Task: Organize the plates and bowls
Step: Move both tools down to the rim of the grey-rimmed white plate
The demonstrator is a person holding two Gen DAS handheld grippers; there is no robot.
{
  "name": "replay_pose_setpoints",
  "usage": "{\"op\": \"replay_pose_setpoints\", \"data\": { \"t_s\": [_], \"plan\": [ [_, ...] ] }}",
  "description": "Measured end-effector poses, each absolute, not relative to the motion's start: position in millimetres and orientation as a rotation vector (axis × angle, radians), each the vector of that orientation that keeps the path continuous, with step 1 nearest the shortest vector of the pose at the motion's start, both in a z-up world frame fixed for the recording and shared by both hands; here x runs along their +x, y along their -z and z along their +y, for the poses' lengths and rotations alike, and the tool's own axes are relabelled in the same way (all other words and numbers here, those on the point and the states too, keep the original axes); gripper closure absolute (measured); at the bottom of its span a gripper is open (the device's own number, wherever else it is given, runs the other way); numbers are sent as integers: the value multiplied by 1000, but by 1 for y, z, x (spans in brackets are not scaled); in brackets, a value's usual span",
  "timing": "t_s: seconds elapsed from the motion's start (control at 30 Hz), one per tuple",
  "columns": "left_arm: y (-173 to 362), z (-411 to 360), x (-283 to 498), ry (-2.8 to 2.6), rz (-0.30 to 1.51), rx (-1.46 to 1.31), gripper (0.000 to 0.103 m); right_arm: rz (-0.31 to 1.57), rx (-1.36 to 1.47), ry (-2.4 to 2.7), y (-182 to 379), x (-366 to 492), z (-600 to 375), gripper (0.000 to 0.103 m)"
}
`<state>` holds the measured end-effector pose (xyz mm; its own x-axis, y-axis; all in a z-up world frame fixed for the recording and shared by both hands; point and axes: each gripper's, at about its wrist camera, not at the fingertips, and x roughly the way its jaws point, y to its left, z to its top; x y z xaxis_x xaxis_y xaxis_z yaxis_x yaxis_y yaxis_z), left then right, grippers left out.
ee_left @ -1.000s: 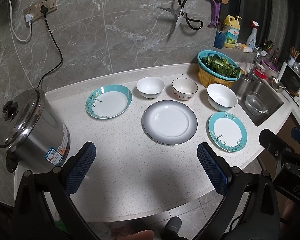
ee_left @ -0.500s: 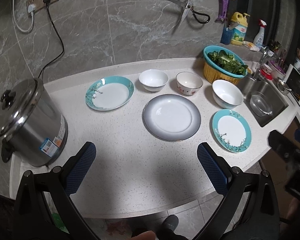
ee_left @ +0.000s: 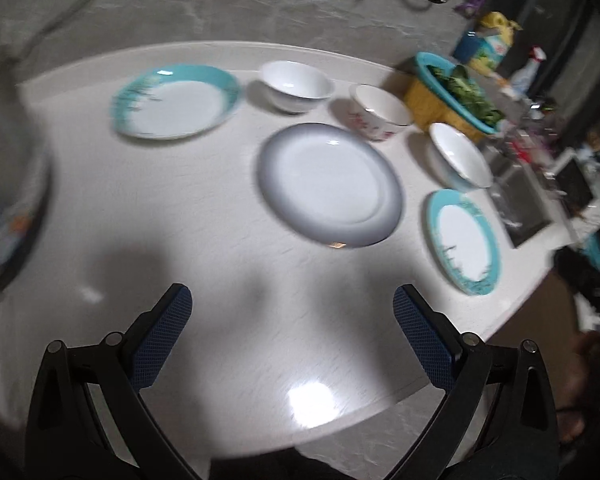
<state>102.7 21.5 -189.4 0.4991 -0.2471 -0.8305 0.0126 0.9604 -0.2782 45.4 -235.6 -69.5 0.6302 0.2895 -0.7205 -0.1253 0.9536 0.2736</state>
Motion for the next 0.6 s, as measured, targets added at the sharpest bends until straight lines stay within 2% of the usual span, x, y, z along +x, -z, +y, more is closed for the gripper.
{"op": "replay_pose_setpoints", "data": {
  "t_s": [0.17,0.5,0.57,0.6],
  "plan": [
    [225,37,180,175,1180,-250,2,952,295,-349,104,109,-228,0],
    [272,49,298,253,1221,-243,3,1072,392,-272,155,203,-234,10],
    [280,49,312,266,1232,-263,14,1100,402,-269,168,216,-241,14],
    [285,46,314,271,1244,-271,27,1119,395,-270,174,223,-243,17]
  ]
}}
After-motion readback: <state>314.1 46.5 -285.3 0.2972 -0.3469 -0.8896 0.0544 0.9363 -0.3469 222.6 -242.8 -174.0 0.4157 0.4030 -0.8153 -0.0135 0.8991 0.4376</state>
